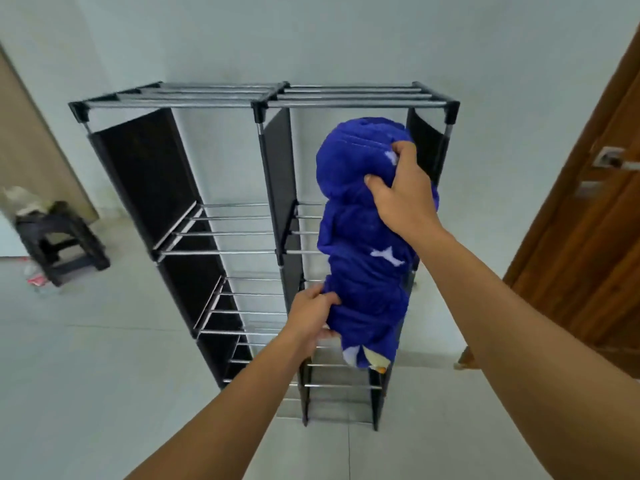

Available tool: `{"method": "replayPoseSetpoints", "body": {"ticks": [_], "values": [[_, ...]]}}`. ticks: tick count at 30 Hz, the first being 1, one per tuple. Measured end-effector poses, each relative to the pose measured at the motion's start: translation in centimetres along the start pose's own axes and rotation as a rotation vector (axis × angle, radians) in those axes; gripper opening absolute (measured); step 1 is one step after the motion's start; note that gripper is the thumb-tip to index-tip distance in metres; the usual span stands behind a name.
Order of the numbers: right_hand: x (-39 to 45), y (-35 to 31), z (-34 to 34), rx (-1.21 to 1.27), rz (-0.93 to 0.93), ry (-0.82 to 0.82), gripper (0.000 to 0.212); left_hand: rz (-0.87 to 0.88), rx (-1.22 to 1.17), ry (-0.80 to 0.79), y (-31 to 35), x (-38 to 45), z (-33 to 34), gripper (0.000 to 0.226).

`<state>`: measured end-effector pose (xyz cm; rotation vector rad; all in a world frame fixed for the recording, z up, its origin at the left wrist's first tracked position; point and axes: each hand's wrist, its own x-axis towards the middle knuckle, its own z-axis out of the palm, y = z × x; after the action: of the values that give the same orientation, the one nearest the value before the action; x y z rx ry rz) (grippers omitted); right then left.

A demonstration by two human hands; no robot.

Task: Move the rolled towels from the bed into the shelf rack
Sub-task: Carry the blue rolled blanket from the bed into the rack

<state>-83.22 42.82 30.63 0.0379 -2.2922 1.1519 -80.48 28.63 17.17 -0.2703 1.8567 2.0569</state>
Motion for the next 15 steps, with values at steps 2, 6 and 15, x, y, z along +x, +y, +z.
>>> {"method": "replayPoseSetpoints", "body": {"ticks": [2, 6, 15], "values": [[2.9, 0.6, 1.3, 0.025, 0.010, 0.001, 0.048, 0.081, 0.003, 0.014, 1.8, 2.0, 0.4, 0.019], [8.2, 2.0, 3.0, 0.062, 0.100, -0.009, 0.053, 0.150, 0.042, 0.027, 5.4, 5.5, 1.7, 0.020], [15.8, 7.8, 5.1, 0.078, 0.316, 0.065, 0.061, 0.294, 0.084, -0.017, 10.0, 11.1, 2.8, 0.016]]}}
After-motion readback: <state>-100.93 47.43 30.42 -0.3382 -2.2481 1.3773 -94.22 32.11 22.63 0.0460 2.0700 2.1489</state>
